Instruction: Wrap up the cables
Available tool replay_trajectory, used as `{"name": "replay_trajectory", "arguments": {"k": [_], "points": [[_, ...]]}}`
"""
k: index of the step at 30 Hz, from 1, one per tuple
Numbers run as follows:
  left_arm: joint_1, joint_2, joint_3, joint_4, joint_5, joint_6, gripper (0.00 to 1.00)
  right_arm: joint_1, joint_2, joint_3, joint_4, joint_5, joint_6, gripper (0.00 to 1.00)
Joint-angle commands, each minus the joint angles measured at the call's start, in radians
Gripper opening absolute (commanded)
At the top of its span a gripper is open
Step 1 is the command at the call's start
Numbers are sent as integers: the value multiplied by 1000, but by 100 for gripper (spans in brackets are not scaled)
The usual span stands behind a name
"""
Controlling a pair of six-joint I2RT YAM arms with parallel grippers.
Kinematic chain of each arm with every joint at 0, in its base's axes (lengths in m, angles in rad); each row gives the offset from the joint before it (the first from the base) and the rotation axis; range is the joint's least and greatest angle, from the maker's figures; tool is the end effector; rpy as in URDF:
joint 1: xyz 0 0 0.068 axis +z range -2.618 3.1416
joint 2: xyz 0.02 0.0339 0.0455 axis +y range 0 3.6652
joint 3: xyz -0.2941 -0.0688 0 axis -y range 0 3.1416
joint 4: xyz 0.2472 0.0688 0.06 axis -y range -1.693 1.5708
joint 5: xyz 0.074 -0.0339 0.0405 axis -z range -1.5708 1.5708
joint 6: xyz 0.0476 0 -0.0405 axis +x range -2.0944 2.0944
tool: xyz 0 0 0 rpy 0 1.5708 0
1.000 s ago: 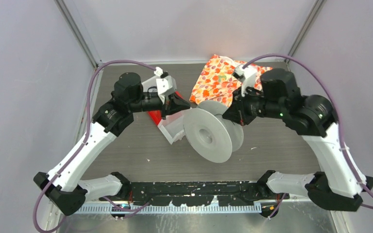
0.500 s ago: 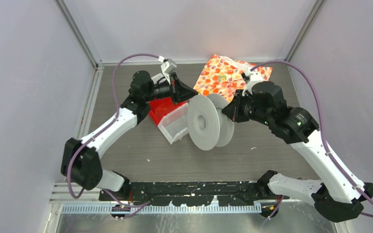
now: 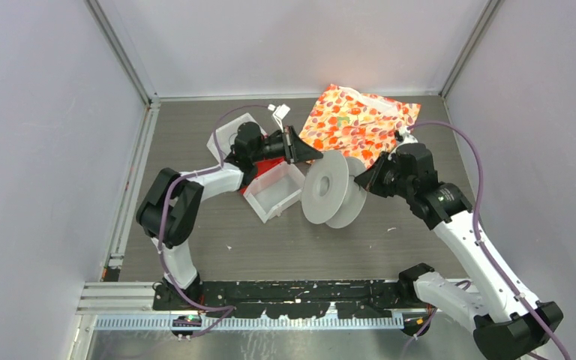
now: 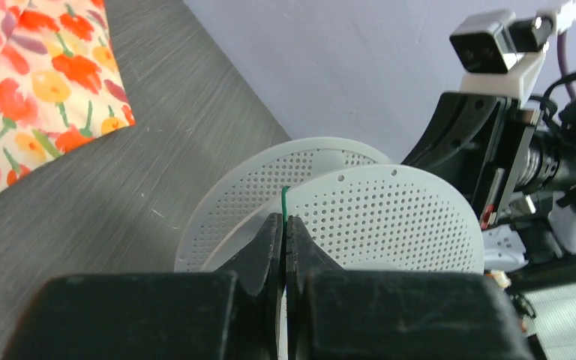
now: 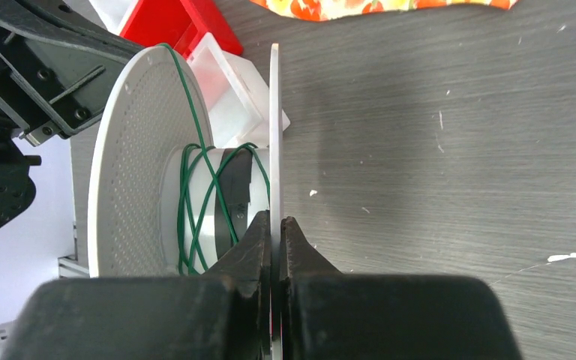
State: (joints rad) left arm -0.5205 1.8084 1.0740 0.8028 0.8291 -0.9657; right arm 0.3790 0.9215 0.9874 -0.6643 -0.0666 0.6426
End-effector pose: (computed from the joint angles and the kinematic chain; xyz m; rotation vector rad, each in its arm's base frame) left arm 0.3459 -0.2387 0.2855 0.3948 1.7840 -1.7331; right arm 0.1710 0.0715 0.3555 0.2556 2.2284 0.6446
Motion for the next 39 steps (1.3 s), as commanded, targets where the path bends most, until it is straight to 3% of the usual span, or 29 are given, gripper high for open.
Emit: {"name": "replay_trajectory", "arguments": {"k": [1, 7, 12, 20, 26, 30, 39], "points": [[-22, -22, 4, -83, -82, -10, 1, -29, -60, -43, 242, -45, 116, 0], [-44, 9, 19, -203, -146, -17, 0, -75, -107, -108, 308, -156, 153, 0], [-42, 53, 13, -146, -137, -94, 1, -105, -174, -158, 345, -202, 177, 0], [-42, 143, 72, -88, -81, -163, 1, -127, -265, -242, 339, -262, 81, 0], [-44, 162, 76, -71, -72, -156, 1, -178, -251, -454, 604, -391, 70, 1], [-44, 161, 72, -104, -89, -131, 0, -308, -170, -569, 854, -535, 157, 1], [-46, 196, 85, -170, -156, -108, 1, -532, 17, -664, 1159, -754, 280, 1]]}}
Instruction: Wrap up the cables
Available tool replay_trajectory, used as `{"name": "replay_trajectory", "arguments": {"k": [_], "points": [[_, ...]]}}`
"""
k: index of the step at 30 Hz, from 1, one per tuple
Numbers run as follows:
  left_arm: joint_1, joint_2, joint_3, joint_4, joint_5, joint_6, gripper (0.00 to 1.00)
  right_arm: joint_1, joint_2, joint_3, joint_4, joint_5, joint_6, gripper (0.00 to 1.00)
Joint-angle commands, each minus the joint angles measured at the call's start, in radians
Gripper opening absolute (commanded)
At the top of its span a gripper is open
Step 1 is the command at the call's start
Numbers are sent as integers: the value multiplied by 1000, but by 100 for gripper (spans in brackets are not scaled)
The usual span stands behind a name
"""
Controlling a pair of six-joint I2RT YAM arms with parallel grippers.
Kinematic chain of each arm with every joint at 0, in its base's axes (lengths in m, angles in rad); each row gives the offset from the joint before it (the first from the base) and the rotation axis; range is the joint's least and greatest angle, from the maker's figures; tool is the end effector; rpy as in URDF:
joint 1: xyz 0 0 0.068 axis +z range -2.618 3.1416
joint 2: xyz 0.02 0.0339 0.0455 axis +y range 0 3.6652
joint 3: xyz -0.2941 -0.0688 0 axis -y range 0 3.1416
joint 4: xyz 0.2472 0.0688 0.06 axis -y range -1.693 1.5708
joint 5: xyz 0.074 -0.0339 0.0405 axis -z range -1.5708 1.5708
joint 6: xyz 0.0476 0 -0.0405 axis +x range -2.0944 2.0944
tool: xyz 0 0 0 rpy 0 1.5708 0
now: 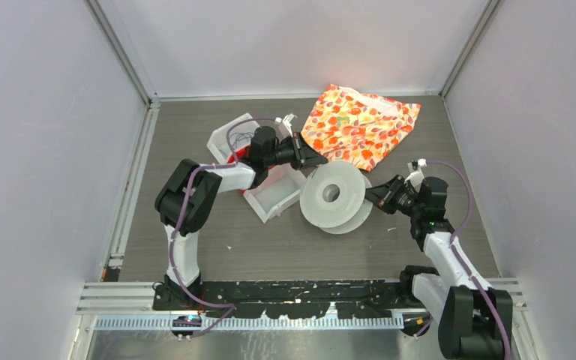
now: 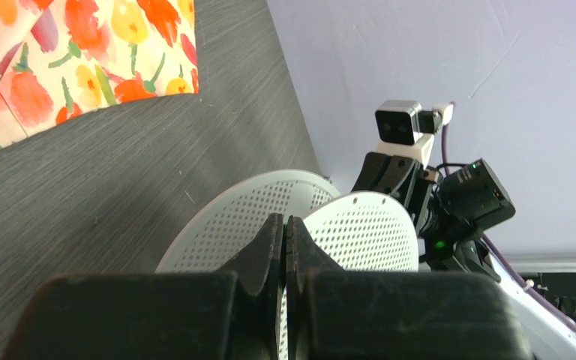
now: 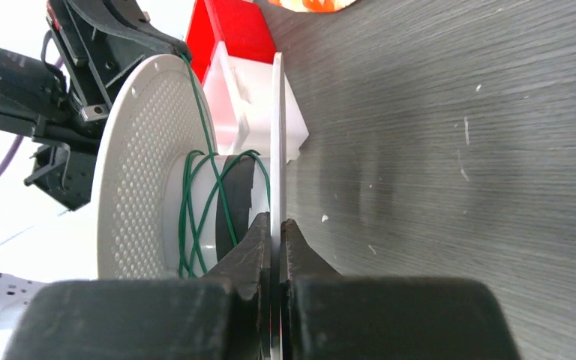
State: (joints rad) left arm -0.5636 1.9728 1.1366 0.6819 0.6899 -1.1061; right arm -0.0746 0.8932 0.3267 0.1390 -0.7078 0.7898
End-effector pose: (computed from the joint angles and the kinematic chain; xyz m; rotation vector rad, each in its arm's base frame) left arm 0.3682 -0.2685 0.2239 0.0564 2.0669 -1.7312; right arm 0.1785 0.0177 0.2149 0.4103 2.0362 1.1544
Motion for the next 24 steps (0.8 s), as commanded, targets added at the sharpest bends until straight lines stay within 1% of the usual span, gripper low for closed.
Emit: {"name": "replay_trajectory", "arguments": {"k": [1, 2, 7, 11, 14, 17, 20, 24], "points": [[-2, 48, 37, -59, -25, 31, 1, -90, 64, -13, 402, -127, 160, 1], [-3, 56, 50, -59, -25, 29, 1, -95, 82, -18, 443, -133, 174, 1], [-5, 144, 153, -79, 16, 44, 1, -97, 153, -18, 517, -164, 197, 1], [7, 235, 257, -97, 161, 71, 1, -97, 147, -17, 514, -170, 194, 1], [23, 273, 276, -61, 235, 65, 0, -98, 138, -15, 507, -169, 190, 1], [36, 277, 277, -66, 279, 85, 0, -100, 117, -15, 451, -147, 153, 1], [39, 276, 288, -109, 311, 114, 0, -100, 116, -15, 406, -112, 121, 1], [37, 271, 281, -176, 278, 153, 1, -100, 134, 7, 302, -42, 45, 1]]}}
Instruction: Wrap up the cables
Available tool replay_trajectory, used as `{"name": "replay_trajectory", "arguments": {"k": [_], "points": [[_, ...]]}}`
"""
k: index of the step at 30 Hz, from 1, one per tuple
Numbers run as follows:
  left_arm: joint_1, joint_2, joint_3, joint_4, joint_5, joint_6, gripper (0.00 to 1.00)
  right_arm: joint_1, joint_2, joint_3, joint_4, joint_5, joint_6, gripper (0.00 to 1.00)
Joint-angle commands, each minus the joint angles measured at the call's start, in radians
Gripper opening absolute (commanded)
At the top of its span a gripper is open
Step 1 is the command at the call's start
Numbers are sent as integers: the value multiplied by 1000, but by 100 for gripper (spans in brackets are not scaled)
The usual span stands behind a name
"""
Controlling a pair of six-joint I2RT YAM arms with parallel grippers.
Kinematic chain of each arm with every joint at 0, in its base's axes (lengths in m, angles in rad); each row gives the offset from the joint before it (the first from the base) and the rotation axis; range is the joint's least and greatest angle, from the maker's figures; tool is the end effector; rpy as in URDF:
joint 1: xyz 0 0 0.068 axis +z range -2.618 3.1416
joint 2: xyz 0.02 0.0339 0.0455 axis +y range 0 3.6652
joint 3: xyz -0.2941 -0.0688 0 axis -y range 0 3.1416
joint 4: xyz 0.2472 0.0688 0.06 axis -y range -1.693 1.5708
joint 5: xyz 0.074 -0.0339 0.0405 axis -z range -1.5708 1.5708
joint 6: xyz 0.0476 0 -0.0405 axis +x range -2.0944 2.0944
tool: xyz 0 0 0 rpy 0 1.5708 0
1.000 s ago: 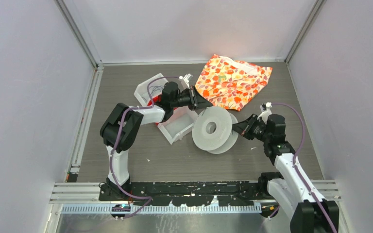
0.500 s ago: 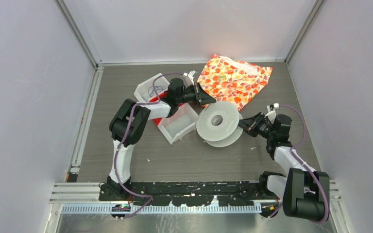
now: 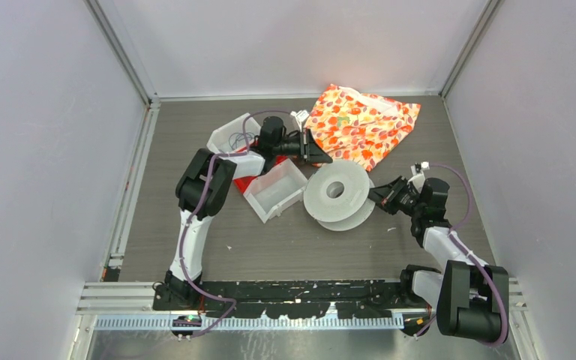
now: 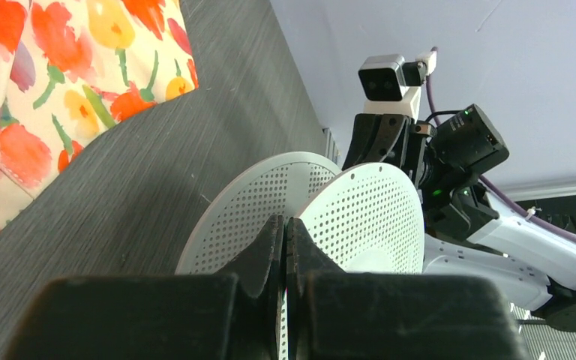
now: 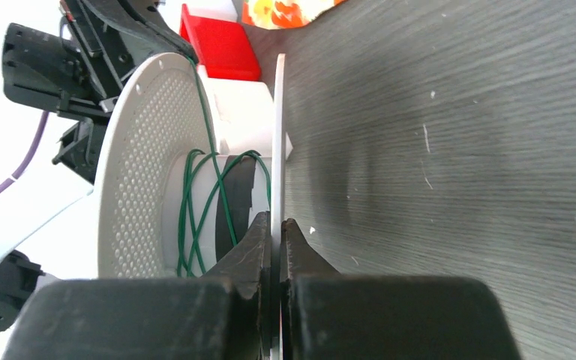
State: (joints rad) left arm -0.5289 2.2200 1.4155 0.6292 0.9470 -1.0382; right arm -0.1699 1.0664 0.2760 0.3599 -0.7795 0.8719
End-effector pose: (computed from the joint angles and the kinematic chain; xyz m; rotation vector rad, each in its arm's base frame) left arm 0.4231 -0.2921 0.1935 0.3195 2.0983 -1.8619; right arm 0.1953 0.0004 0.1925 0.5407 2.0053 1.2175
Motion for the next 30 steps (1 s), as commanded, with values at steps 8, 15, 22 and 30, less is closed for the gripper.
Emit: {"name": "replay_trajectory", "arguments": {"k": [8, 15, 22, 30], "points": [[-27, 30, -17, -130, -49, 98, 0, -5, 49, 146, -149, 88, -139, 4], [-49, 65, -2, -137, -104, 104, 1, -4, 132, 167, -164, 115, -136, 13], [-70, 80, -9, -123, -157, 98, 0, -5, 184, 128, -112, 113, -108, 22], [-74, 50, -55, -96, -191, 92, 1, -4, 119, 141, -268, 215, -154, 41]]}}
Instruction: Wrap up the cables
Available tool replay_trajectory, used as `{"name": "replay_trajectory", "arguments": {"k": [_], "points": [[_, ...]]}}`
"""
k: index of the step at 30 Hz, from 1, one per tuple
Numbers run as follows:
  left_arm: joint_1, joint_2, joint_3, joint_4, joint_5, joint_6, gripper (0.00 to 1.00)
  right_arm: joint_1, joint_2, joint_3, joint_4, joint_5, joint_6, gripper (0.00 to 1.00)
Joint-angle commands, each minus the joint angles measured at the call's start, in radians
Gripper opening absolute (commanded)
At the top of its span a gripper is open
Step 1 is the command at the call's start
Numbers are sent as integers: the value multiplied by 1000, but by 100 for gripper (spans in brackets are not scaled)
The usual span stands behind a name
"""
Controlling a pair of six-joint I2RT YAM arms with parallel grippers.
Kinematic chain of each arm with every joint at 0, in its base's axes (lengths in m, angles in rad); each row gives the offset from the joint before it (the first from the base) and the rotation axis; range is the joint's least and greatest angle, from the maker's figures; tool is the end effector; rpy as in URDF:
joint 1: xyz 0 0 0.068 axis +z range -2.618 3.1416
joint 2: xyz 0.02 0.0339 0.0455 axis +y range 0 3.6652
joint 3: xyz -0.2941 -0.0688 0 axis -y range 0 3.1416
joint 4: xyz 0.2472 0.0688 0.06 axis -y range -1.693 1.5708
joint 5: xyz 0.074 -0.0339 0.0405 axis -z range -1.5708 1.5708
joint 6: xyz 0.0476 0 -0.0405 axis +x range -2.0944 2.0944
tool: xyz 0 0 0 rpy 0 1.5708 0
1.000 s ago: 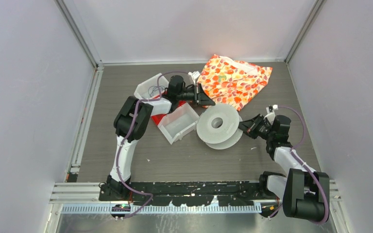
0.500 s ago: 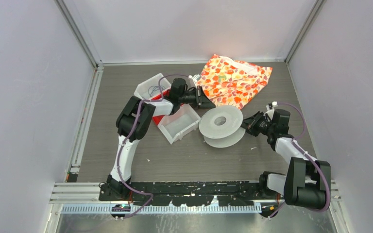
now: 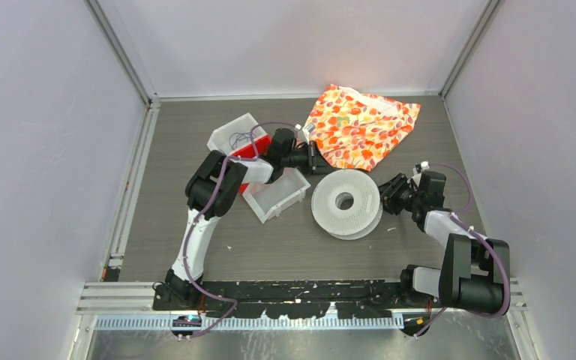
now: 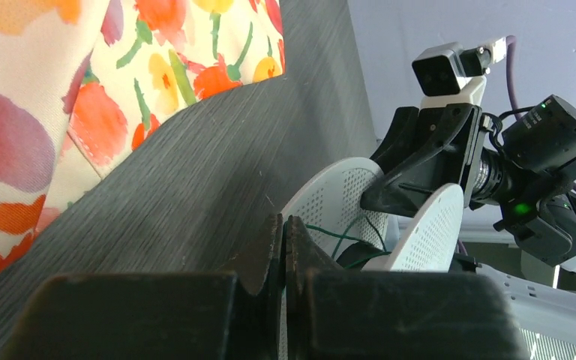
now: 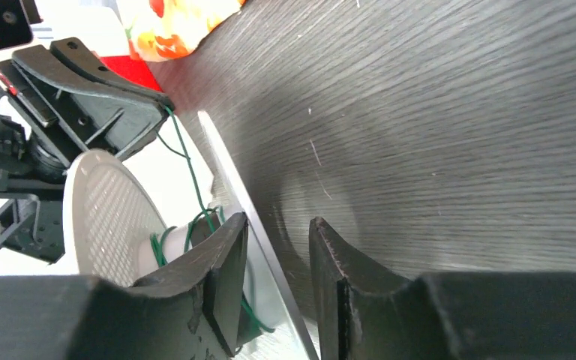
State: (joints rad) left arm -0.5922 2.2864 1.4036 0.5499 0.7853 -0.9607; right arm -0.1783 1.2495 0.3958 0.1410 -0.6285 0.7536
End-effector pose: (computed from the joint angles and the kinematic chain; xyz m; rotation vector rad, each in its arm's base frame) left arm 0.4110 -0.3171 0.1474 0.2291 2.2248 -1.7046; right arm 0.2214 -0.0115 0.1721 0.7266 2.2047 1.0136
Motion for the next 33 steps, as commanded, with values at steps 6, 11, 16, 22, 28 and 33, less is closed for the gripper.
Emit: {"name": "replay_trajectory", "arguments": {"k": [6, 11, 16, 22, 28, 33], "points": [[-20, -29, -66, -6, -48, 12, 1, 3, -161, 54, -235, 215, -80, 52], [-26, -44, -79, -6, -47, 5, 1, 4, -223, 94, -345, 341, -85, 59], [-28, -73, -106, -40, -49, 20, 0, 4, -260, 136, -434, 385, -85, 61], [-28, -111, -139, -99, -40, 59, 1, 4, -309, 169, -504, 330, -88, 65], [-29, -158, -130, -264, -67, 140, 1, 3, -338, 176, -543, 364, -99, 66], [-29, -203, -131, -368, -97, 211, 7, 3, -334, 193, -557, 377, -99, 67]]}}
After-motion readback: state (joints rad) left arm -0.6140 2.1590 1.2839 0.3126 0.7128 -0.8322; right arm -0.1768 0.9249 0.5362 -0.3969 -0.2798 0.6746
